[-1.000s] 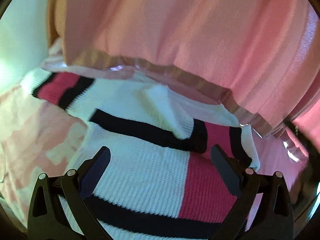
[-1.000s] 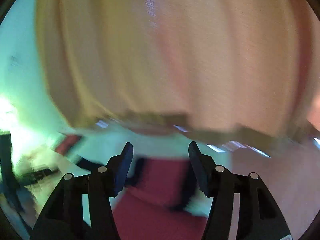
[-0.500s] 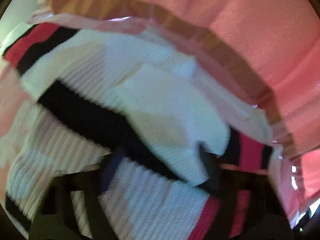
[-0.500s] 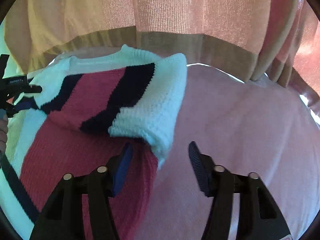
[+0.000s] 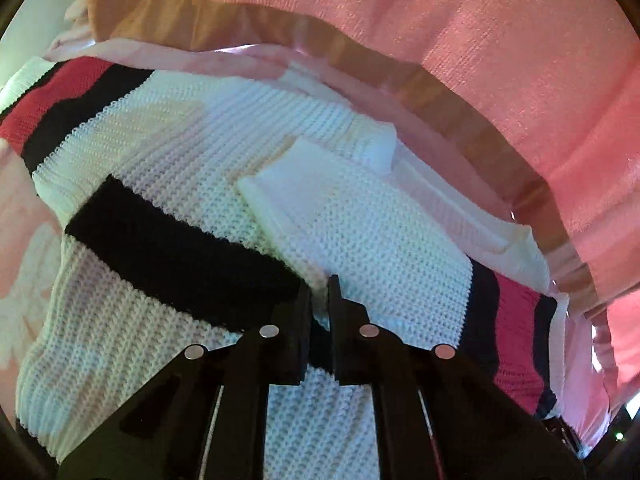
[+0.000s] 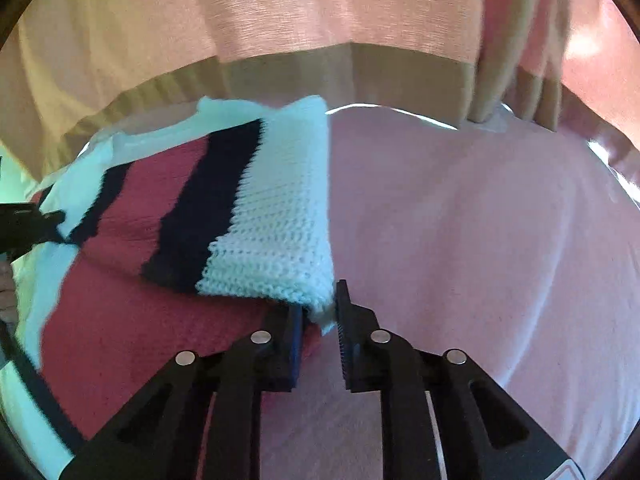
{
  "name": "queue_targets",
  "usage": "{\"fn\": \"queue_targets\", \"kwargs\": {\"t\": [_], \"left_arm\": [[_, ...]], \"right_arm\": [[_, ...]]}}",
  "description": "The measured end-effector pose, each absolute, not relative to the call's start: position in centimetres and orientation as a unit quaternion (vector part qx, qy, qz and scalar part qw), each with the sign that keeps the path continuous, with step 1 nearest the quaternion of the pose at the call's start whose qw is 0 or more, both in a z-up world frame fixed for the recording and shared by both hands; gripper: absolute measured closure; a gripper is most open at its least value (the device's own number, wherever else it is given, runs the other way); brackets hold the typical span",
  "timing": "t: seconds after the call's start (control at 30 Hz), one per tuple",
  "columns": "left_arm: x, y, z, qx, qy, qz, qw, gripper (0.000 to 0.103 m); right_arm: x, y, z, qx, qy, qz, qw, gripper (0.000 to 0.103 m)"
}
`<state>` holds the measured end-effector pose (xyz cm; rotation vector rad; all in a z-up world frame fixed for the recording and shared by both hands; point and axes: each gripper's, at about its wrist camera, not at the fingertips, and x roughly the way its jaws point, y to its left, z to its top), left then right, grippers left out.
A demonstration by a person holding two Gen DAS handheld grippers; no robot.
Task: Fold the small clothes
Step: 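Fold the held sleeve across the sweater body and release with the right gripper, then grasp the other sleeve cuff with the left gripper and fold it across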
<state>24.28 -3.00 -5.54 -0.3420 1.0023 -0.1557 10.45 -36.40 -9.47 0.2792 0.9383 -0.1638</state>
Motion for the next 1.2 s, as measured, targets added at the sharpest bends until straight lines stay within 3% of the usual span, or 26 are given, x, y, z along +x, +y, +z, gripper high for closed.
{"fn": "queue_targets", "kwargs": {"t": [0.1, 0.17, 0.2, 0.27, 0.37, 0.4, 0.43, 0.57, 0.6, 0.63, 0.7, 0.77, 0.83, 0.9, 1.13, 1.17, 1.2], "left_arm": [[24.1, -2.4, -5.4, -0.175, 0.481, -0.075, 0.856, 0.094], [24.1, -2.4, -5.2, -0.174, 0.481, -0.073, 0.856, 0.093], [24.1, -2.5, -5.2, -0.171, 0.480, -0.074, 0.857, 0.093], [24.1, -2.7, -5.5, -0.163, 0.482, -0.071, 0.858, 0.093], [23.9, -3.1, -5.6, -0.154, 0.478, -0.067, 0.862, 0.093], [23.9, -3.1, -5.6, -0.151, 0.478, -0.067, 0.863, 0.093], [23.9, -3.1, -5.5, -0.151, 0.478, -0.068, 0.863, 0.093], [23.9, -1.4, -4.1, -0.172, 0.468, -0.075, 0.864, 0.088], [23.9, 0.1, -3.1, -0.179, 0.453, -0.062, 0.871, 0.080], [23.9, 1.2, -2.5, -0.185, 0.443, -0.052, 0.876, 0.074], [24.3, 5.5, -0.9, -0.217, 0.416, -0.011, 0.883, 0.052], [25.3, 10.4, -0.4, -0.252, 0.398, 0.031, 0.881, 0.045], [25.9, 15.7, -0.3, -0.283, 0.388, 0.077, 0.873, 0.044], [26.7, 20.7, -0.9, -0.307, 0.382, 0.115, 0.864, 0.044], [30.2, 32.1, -4.5, -0.344, 0.394, 0.175, 0.834, 0.045], [30.5, 33.0, -5.1, -0.356, 0.399, 0.175, 0.827, 0.046], [30.7, 33.9, -5.8, -0.372, 0.405, 0.176, 0.817, 0.053]], "right_arm": [[9.4, -37.0, -6.3, 0.157, 0.417, -0.070, 0.892, 0.083], [8.6, -37.1, -3.4, 0.164, 0.371, -0.085, 0.910, 0.068], [8.4, -37.3, -2.5, 0.174, 0.348, -0.085, 0.917, 0.055], [8.9, -37.1, -1.7, 0.203, 0.322, -0.075, 0.922, 0.055], [12.1, -36.2, -4.5, 0.233, 0.368, -0.037, 0.899, 0.085], [13.2, -35.9, -6.0, 0.226, 0.397, -0.037, 0.889, 0.101], [14.1, -35.2, -8.0, 0.205, 0.434, -0.051, 0.876, 0.103], [13.9, -34.9, -8.4, 0.155, 0.450, -0.091, 0.875, 0.103], [13.5, -34.7, -7.5, 0.149, 0.446, -0.101, 0.877, 0.103], [12.6, -33.9, -5.8, 0.141, 0.430, -0.105, 0.886, 0.095], [11.2, -31.4, -2.7, 0.112, 0.402, -0.091, 0.904, 0.093], [9.6, -28.6, -0.2, 0.078, 0.374, -0.076, 0.921, 0.089], [8.6, -25.9, 1.1, 0.064, 0.354, -0.052, 0.932, 0.073], [8.2, -23.3, 1.4, 0.062, 0.345, -0.025, 0.936, 0.065], [8.0, -16.5, -2.5, 0.039, 0.389, 0.050, 0.919, 0.064], [8.2, -16.4, -3.0, 0.034, 0.391, 0.048, 0.918, 0.064], [8.2, -16.2, -3.4, 0.032, 0.393, 0.044, 0.918, 0.064]]}}
